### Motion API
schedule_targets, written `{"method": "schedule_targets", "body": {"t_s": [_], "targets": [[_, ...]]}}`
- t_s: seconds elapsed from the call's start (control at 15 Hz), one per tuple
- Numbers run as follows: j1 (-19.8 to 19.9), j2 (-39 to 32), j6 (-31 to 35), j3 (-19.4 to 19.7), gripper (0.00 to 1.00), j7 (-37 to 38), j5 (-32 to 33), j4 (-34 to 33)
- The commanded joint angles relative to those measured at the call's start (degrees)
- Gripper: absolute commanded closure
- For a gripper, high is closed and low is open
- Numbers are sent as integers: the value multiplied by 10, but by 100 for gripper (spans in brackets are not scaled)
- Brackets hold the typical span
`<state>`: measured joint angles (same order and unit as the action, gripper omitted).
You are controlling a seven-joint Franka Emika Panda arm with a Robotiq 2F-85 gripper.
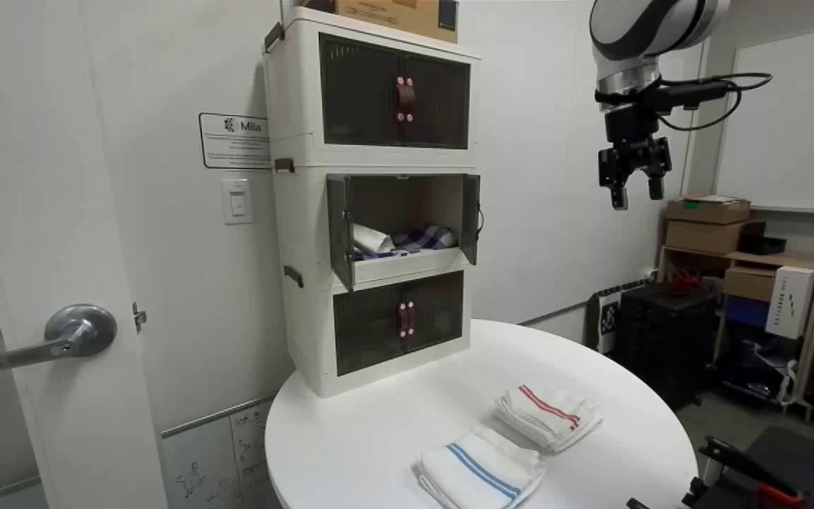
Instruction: Close the right side door on the middle drawer
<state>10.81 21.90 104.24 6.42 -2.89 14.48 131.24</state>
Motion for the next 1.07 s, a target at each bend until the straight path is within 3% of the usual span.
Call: {"method": "schedule_targets", "body": {"t_s": [0.0,0.47,1.0], "targets": [[-7,0,-1,6,0,2,2,-1],[-14,-29,11,12,0,-33,3,-33],[-37,-134,139,24,0,-181,-11,-134]]}}
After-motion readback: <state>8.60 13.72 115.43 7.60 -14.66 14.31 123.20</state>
